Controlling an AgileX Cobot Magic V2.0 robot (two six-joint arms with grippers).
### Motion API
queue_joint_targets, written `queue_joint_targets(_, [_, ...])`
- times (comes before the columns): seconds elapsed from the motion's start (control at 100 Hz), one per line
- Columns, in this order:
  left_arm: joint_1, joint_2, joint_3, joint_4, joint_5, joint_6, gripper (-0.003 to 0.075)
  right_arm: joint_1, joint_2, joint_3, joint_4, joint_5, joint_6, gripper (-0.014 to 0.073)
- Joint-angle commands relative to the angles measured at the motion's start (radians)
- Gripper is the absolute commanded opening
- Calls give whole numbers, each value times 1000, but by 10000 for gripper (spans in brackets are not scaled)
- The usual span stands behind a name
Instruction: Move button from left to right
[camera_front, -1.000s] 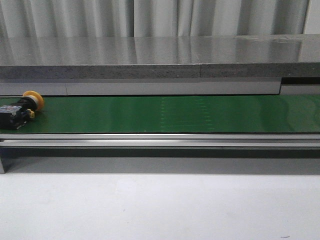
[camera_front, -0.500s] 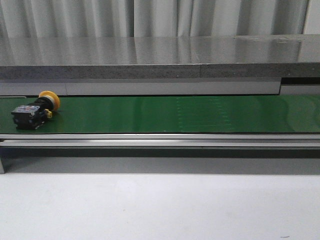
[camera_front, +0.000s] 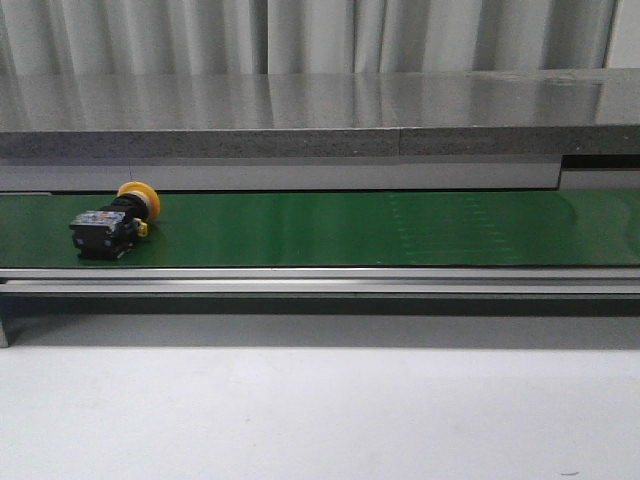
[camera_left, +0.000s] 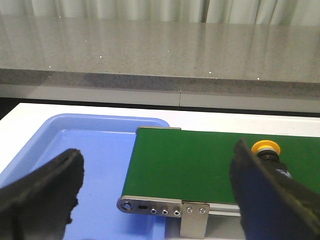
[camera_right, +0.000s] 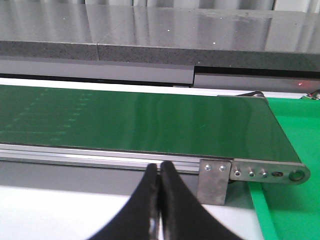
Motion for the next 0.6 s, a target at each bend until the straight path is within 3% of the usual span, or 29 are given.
queue_joint_targets(0.0, [-6,16,-16,-7,-93,0,565,2,-16,0,-2,-83,1,-69])
queue_joint_targets(0.19, [-6,16,-1,-7,-92,0,418,2,-16,0,-2,-83,1,-69])
queue_joint_targets(0.5, [-6,16,-1,-7,-94,0,21,2,-16,0,-2,-83,1,-69])
queue_joint_targets(0.59, [-6,16,-1,-7,-94,0,5,2,-16,0,-2,-84,1,-69])
